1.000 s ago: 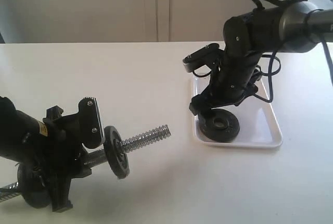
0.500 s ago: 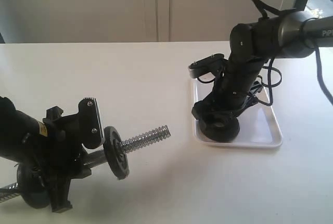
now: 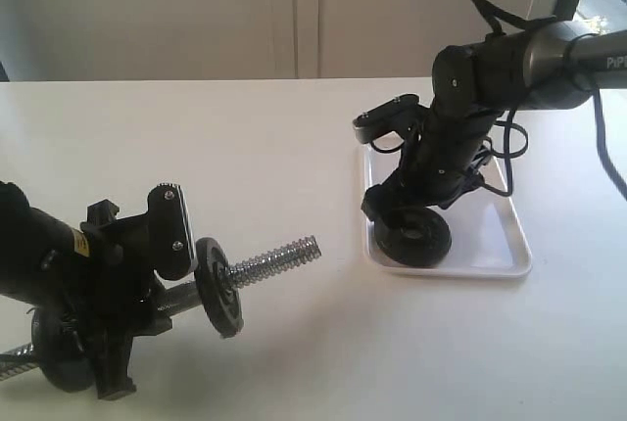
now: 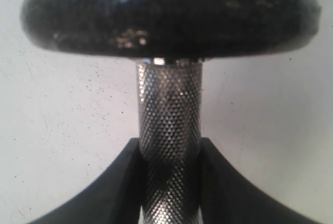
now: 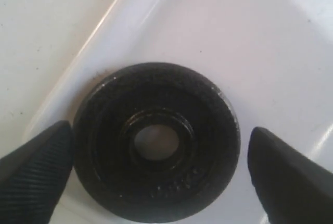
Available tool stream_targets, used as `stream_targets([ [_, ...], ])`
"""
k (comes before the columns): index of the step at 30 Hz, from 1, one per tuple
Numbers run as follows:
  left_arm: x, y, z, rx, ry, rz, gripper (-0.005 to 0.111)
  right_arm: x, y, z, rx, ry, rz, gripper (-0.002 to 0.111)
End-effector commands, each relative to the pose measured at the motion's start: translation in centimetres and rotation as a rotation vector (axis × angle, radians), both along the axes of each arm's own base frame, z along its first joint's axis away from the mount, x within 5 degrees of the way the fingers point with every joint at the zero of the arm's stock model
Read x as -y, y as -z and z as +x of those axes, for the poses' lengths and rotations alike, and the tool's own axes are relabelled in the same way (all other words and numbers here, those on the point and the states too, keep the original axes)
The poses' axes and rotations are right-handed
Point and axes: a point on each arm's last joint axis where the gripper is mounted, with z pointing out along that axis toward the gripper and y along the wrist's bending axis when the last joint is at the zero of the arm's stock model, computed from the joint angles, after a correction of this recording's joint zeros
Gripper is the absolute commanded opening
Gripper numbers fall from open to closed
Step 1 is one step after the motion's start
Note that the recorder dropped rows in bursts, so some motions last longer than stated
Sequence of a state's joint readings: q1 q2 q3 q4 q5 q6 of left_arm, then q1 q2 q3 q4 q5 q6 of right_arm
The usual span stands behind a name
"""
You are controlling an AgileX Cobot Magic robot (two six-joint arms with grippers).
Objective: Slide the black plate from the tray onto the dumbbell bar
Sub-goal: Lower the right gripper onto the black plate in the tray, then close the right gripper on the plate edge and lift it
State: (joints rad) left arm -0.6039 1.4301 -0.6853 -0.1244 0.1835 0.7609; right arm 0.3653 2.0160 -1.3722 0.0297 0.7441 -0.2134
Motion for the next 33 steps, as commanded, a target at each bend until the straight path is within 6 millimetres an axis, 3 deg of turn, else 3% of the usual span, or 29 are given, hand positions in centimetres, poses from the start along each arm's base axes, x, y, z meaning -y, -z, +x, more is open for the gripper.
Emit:
stream_targets([
  [1, 0.41, -2.12, 0.59, 0.111, -0.029, -0.092, 0.0, 0.41, 0.02, -0.06, -0.019, -0.021, -0.021, 0.092],
  [4, 0.41, -2.12, 0.59, 0.111, -0.029, -0.092, 0.0, 0.45, 0.05, -0.18, -0.031, -0.034, -0.028, 0.105],
  [33, 0.41, -2.12, 0.59, 0.111, -0.029, -0.092, 0.0, 0.32, 0.15, -0.01, -0.014, -0.024, -0.012, 0.105],
])
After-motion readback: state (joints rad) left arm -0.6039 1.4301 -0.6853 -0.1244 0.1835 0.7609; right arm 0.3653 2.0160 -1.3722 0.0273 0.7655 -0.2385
